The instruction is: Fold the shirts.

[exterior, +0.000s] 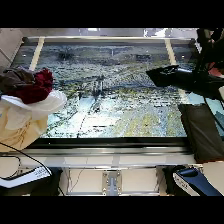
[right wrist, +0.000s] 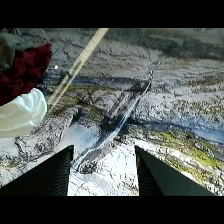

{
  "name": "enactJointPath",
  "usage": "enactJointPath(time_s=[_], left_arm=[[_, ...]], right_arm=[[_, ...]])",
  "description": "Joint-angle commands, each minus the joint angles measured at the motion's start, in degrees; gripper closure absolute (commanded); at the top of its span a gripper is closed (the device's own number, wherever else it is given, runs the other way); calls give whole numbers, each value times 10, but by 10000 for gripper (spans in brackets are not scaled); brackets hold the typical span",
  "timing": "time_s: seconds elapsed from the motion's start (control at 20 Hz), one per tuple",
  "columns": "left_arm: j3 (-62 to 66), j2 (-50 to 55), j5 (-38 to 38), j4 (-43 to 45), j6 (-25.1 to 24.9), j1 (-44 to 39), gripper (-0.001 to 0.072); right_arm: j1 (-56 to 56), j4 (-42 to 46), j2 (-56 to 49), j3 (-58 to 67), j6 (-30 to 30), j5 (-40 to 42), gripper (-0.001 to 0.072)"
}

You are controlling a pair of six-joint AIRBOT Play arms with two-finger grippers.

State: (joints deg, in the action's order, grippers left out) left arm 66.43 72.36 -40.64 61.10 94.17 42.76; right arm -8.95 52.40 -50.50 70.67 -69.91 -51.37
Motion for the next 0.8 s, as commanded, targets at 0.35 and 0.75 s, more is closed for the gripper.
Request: enactJointPath(time_s=[0.35, 0.75], left_arm=[[1, -316, -15, -461, -246, -27, 697], [1, -269, -73, -490, -300, -326, 697]], right_arm=[[0, 47, 0, 330, 0, -176, 259], [0, 136, 0, 449, 0, -183, 259]])
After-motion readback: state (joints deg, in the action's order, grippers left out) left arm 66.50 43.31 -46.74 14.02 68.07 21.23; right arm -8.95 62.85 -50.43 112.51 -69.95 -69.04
